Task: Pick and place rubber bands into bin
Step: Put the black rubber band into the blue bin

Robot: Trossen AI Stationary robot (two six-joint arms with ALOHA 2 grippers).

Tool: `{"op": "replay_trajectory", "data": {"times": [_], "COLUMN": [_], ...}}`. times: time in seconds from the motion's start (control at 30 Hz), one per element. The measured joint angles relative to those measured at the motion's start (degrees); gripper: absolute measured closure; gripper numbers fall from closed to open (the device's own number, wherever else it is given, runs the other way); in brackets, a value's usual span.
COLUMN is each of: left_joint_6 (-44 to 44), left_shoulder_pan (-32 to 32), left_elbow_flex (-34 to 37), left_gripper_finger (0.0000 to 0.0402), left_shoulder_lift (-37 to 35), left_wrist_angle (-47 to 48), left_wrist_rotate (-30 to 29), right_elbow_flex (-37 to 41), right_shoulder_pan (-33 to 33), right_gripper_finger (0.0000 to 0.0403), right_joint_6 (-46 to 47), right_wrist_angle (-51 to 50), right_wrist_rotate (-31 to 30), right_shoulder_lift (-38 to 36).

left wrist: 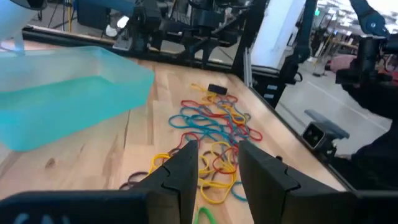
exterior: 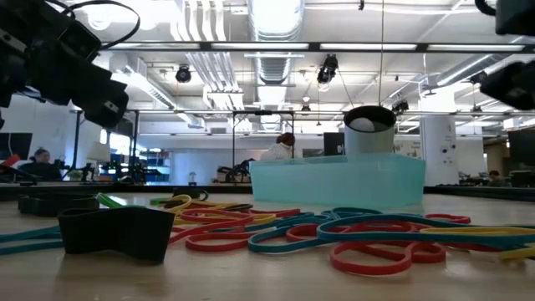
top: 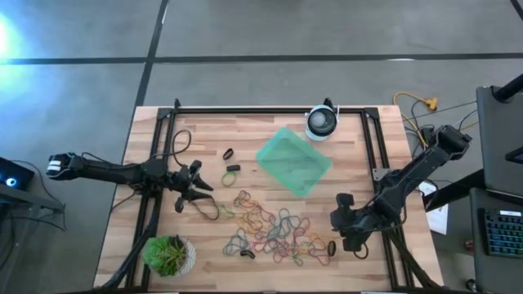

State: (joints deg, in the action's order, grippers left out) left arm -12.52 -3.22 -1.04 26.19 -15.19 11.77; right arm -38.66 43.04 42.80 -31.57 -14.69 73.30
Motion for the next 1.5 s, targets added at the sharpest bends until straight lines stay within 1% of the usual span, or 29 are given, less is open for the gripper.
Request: {"op": "replay_trajectory", "data": {"times": [0.1,0.2,0.4,0.47,0.57,0.7,0.87,0.97,1.2,1.3,1.5], "left_joint_6": [2.9,5.7,5.5,5.5,5.4,1.6,0.8,0.8,0.8,0.9,0.9], "left_shoulder_pan": [0.0,0.0,0.0,0.0,0.0,0.0,0.0,0.0,0.0,0.0,0.0], "left_elbow_flex": [0.0,-0.1,-0.2,-0.2,-0.2,-0.2,-0.2,-0.2,-0.2,-0.2,-0.2], "left_gripper_finger": [0.0303,0.0303,0.0303,0.0303,0.0303,0.0303,0.0303,0.0303,0.0303,0.0303,0.0303], "left_shoulder_lift": [0.6,0.7,0.8,1.2,2.0,3.5,5.6,6.8,9.1,9.6,10.1], "left_wrist_angle": [0.0,-0.1,-0.1,0.0,0.0,-0.1,-0.4,-0.7,-0.8,-0.8,-0.8], "left_wrist_rotate": [0.0,0.0,0.0,0.0,0.0,0.0,-0.1,-0.1,-0.1,-0.1,-0.1], "right_elbow_flex": [1.6,1.7,1.0,1.0,1.0,1.1,-0.7,-2.0,-2.4,-2.4,-2.6], "right_shoulder_pan": [0.0,0.7,2.7,3.4,4.4,5.0,5.0,5.0,5.0,5.0,5.0], "right_gripper_finger": [0.0294,0.0301,0.0314,0.0316,0.0317,0.0315,0.0315,0.0316,0.0319,0.0335,0.0388], "right_joint_6": [3.4,4.5,5.6,6.1,5.3,3.9,3.3,2.8,2.7,2.6,2.0], "right_wrist_angle": [2.1,3.0,4.2,6.0,8.8,11.2,8.8,8.0,8.0,8.2,8.4], "right_wrist_rotate": [2.4,2.6,2.8,2.8,2.8,3.8,4.4,4.3,4.3,4.3,3.9], "right_shoulder_lift": [0.0,0.0,0.0,0.4,2.4,8.1,14.2,15.0,13.7,14.9,17.7]}}
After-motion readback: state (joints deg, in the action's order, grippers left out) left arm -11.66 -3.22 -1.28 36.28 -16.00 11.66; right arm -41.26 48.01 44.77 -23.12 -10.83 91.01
